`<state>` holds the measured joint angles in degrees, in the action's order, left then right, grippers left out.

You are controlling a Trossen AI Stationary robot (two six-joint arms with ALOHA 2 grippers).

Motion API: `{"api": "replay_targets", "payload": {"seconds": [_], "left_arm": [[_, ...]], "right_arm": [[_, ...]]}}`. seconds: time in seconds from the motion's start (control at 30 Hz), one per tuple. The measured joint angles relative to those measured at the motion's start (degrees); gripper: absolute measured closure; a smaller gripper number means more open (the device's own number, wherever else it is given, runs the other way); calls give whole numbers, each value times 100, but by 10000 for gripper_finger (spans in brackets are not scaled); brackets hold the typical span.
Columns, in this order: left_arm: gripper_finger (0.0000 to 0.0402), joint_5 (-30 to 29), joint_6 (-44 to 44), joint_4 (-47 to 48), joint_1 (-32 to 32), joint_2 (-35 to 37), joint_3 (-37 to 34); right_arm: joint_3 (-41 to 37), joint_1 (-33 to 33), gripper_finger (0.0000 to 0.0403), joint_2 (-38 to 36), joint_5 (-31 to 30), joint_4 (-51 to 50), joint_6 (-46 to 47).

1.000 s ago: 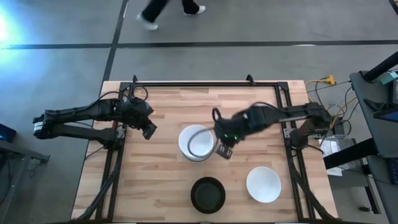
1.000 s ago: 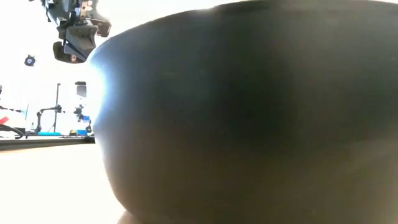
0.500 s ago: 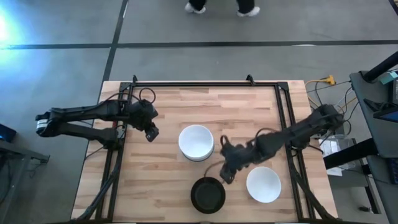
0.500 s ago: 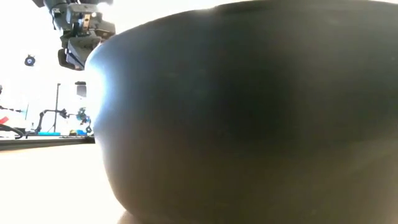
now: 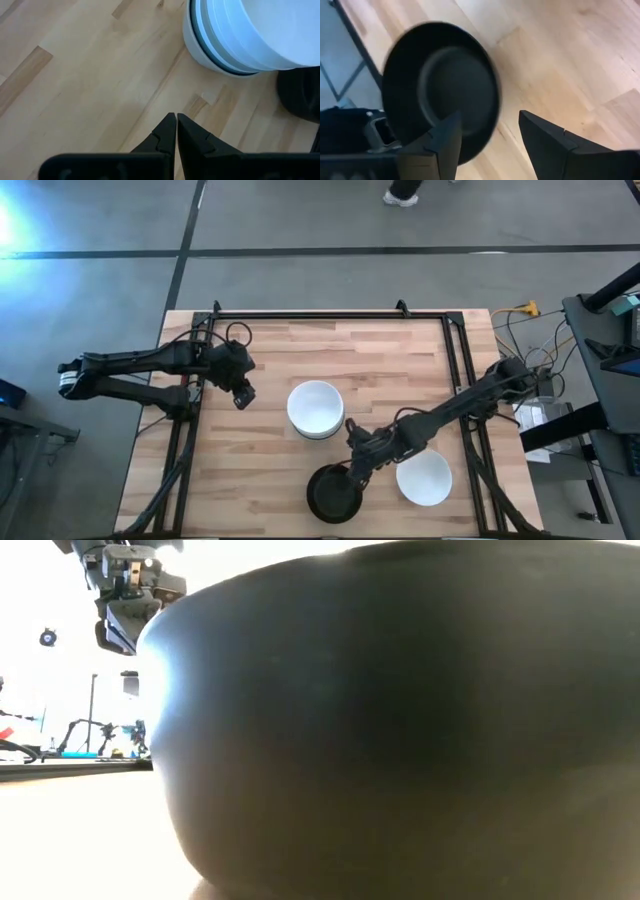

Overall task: Nest bowls inside each other
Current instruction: Stack the black bowl on top of the white bowl

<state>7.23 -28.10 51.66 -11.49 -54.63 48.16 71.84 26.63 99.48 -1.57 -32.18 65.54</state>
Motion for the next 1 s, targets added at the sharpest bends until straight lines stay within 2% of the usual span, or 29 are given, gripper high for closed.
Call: {"api": "replay_targets", "payload": {"seconds": [0.33, 0.6, 0.67, 0.77, 0.93, 1.0], "left_arm": [[402, 82, -7, 42, 4, 41, -9], [402, 85, -2, 34, 0, 43, -37], [402, 85, -2, 21, 0, 43, -64], [402, 84, 0, 18, -2, 43, -85], [402, 85, 1, -7, -2, 41, -90], [402, 85, 2, -7, -2, 43, -90]], "right_arm": [[-29, -2, 211, 525, 111, 238, -102], [-48, -91, 215, 937, 958, 983, -386], [-54, -174, 229, 923, 1305, 999, -528], [-82, -261, 273, 920, 1600, 988, -667], [-83, -267, 374, 918, 1673, 995, -706], [-86, -268, 386, 918, 1676, 988, -661]]}}
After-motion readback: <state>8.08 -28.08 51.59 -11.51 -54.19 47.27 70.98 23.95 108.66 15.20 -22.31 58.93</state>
